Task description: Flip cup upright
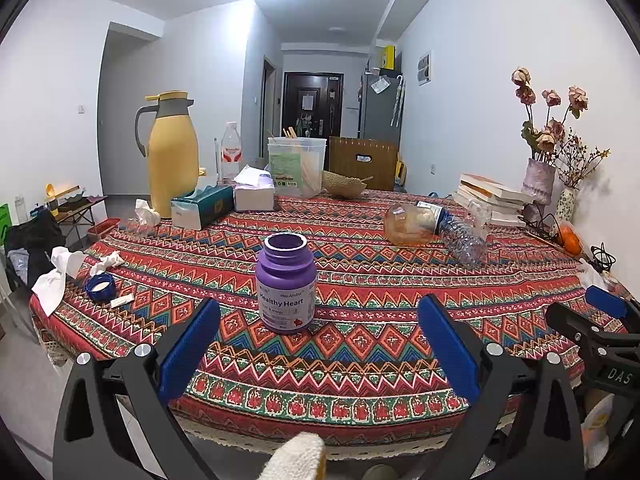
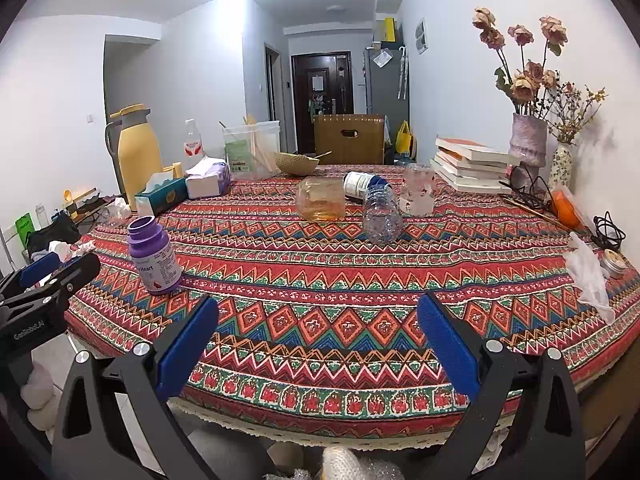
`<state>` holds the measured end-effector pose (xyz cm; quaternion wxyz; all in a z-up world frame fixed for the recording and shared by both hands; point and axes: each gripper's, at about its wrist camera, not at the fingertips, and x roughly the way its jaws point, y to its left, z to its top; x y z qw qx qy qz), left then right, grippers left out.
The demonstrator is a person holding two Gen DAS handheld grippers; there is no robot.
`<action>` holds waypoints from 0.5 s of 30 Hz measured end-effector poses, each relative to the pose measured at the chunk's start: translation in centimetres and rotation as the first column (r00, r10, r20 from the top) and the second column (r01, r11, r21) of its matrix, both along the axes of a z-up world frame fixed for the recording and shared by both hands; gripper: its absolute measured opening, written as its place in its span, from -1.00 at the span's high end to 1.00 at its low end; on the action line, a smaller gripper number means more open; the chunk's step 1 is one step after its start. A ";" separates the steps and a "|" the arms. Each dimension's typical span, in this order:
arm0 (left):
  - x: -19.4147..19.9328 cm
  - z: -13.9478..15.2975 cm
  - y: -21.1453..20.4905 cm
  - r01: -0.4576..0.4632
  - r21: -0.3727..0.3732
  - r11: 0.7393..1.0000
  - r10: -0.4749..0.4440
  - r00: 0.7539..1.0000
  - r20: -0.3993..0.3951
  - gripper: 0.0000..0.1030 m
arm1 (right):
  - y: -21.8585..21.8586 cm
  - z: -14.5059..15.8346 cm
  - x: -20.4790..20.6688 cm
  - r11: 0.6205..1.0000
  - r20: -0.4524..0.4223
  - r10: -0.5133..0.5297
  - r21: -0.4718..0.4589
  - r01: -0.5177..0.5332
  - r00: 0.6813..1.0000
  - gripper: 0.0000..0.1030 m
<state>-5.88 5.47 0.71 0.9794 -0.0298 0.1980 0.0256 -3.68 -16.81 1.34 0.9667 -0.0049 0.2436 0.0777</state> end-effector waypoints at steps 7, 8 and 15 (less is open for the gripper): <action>-0.2 0.4 -0.2 0.002 0.002 1.000 -0.002 1.000 0.011 -0.87 | -0.1 0.2 -0.3 1.000 0.007 -0.004 0.000 0.004 1.000 -0.86; -0.2 0.5 -0.2 0.002 0.002 1.000 -0.003 1.000 0.013 -0.87 | -0.1 0.2 -0.3 1.000 0.008 -0.004 -0.001 0.004 1.000 -0.86; -0.6 0.8 -0.3 0.002 0.003 1.000 -0.003 1.000 0.025 -0.87 | -0.1 0.6 -0.6 1.000 0.019 -0.008 -0.003 0.008 1.000 -0.86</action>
